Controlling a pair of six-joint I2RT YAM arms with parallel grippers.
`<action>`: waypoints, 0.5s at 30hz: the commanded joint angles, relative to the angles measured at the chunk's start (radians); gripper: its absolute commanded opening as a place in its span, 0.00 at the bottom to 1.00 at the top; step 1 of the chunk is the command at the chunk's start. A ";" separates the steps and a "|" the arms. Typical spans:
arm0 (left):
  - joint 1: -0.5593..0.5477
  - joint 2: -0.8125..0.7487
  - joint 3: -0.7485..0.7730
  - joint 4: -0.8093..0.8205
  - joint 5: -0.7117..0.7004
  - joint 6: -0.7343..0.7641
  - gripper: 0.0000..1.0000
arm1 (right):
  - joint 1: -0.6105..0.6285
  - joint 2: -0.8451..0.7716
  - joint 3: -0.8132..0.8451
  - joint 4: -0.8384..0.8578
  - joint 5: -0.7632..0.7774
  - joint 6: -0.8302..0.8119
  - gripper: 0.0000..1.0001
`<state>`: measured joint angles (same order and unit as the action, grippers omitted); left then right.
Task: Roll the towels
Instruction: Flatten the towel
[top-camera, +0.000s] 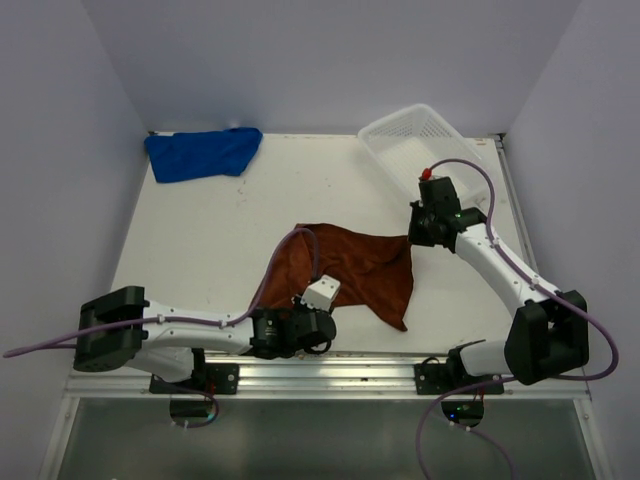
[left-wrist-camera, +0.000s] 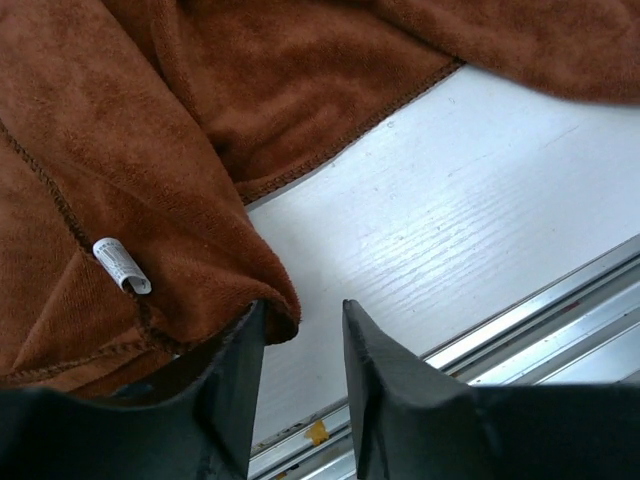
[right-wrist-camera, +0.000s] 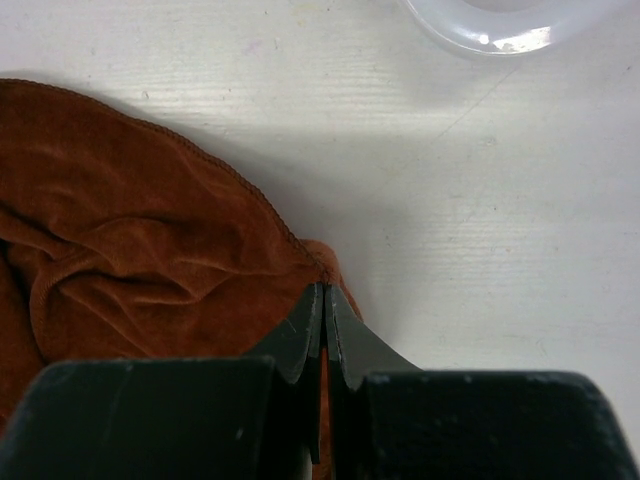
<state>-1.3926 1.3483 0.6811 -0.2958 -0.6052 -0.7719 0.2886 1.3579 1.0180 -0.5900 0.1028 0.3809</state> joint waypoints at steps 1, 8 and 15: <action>-0.009 -0.034 -0.002 0.057 -0.014 -0.024 0.42 | -0.002 -0.008 -0.006 0.005 -0.023 0.009 0.00; -0.009 -0.171 0.050 -0.040 -0.085 -0.043 0.64 | -0.002 0.007 0.011 0.007 -0.034 0.006 0.00; 0.105 -0.256 0.075 -0.195 -0.045 -0.132 0.71 | -0.002 0.017 0.013 0.013 -0.043 0.001 0.00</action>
<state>-1.3647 1.1164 0.7277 -0.4023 -0.6537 -0.8310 0.2886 1.3701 1.0149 -0.5880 0.0822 0.3809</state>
